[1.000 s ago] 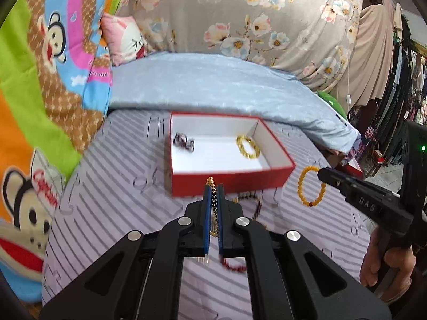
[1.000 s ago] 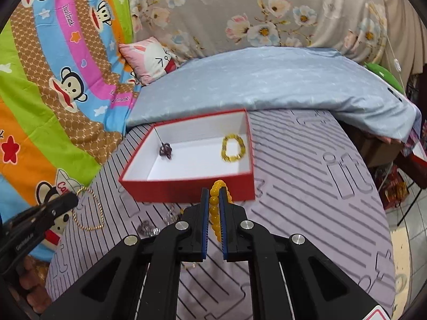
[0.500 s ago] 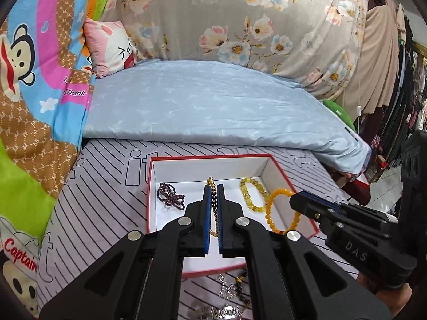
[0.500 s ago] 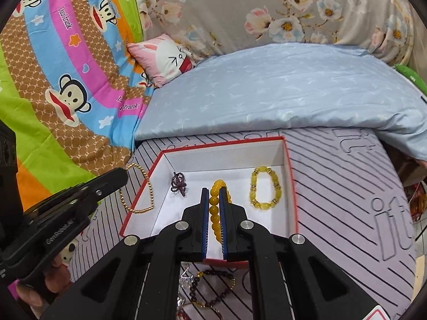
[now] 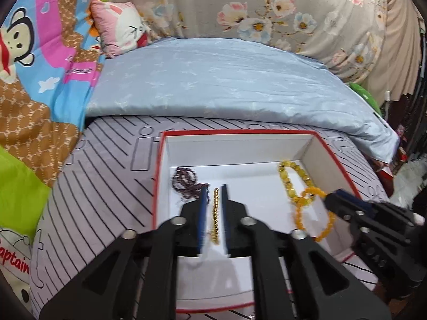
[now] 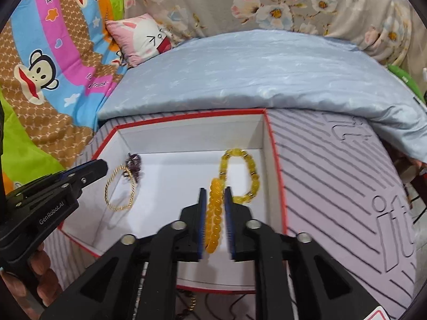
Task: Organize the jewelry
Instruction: 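Open both tools to release the pieces inside the red box, then withdraw both open tools from the box toward the remaining jewelry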
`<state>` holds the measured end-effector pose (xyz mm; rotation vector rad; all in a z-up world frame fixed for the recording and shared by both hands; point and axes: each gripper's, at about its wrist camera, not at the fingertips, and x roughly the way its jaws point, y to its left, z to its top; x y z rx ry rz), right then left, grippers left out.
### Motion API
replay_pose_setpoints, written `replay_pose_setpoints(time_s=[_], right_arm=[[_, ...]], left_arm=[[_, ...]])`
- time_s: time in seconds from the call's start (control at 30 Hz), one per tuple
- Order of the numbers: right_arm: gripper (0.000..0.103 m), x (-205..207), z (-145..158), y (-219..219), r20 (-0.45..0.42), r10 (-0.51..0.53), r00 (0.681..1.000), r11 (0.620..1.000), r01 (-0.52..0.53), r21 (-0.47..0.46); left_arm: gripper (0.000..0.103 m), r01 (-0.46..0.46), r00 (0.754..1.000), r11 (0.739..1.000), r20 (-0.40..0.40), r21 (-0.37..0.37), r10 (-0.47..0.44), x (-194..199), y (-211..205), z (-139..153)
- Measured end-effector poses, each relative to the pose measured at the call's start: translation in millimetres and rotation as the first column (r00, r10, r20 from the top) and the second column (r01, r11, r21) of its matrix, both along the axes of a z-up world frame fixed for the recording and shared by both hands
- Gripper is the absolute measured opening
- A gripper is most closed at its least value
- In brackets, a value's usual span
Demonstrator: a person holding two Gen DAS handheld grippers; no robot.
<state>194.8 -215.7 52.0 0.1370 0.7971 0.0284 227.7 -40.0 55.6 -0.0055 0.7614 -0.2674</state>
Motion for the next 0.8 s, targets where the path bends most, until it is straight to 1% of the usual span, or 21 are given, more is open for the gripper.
replay_pose_setpoints(time_s=[0.03, 0.07, 0.1, 0.13, 0.23, 0.33, 0.43, 0.53, 0.67, 0.8], right_arm=[[0.032, -3, 2, -2, 0.013, -0.011, 1.000, 1.000, 0.011, -0.004], [0.034, -7, 5, -6, 0.026, -0.022, 0.999, 1.000, 0.022, -0.004], [0.034, -10, 8, -9, 0.036, -0.029, 0.999, 1.000, 0.029, -0.002], [0.034, -14, 10, -11, 0.041, -0.034, 0.999, 0.999, 0.034, 0.000], [0.034, -30, 14, -16, 0.054, -0.041, 0.998, 0.999, 0.041, 0.007], [0.034, -50, 16, -14, 0.062, -0.042, 0.997, 0.999, 0.042, -0.010], [0.035, -68, 12, -12, 0.053, -0.038, 0.998, 0.999, 0.038, -0.002], [0.035, -83, 10, -6, 0.045, -0.034, 0.998, 0.999, 0.035, -0.014], [0.035, -103, 6, -2, 0.028, -0.025, 0.999, 1.000, 0.025, 0.003], [0.035, -120, 0, 3, 0.010, -0.020, 1.000, 1.000, 0.019, 0.015]], left_arm=[[0.046, -0.021, 1.000, 1.000, 0.008, 0.008, 0.021, -1, 3, 1], [0.054, -0.044, 0.999, 0.999, 0.024, 0.009, 0.044, -3, 7, 2], [0.054, -0.062, 0.997, 0.998, 0.049, 0.008, 0.061, -6, 12, 5], [0.054, -0.067, 0.996, 0.998, 0.056, 0.010, 0.066, -9, 15, 8], [0.054, -0.073, 0.996, 0.997, 0.060, 0.000, 0.073, -18, 25, 12], [0.054, -0.079, 0.995, 0.997, 0.069, 0.011, 0.078, -33, 31, 13], [0.054, -0.081, 0.995, 0.997, 0.059, -0.002, 0.081, -50, 40, 13], [0.054, -0.086, 0.995, 0.996, 0.050, -0.019, 0.087, -68, 46, 12], [0.054, -0.085, 0.995, 0.996, 0.041, -0.029, 0.086, -91, 50, 10], [0.054, -0.078, 0.997, 0.996, 0.007, -0.034, 0.078, -111, 50, -1]])
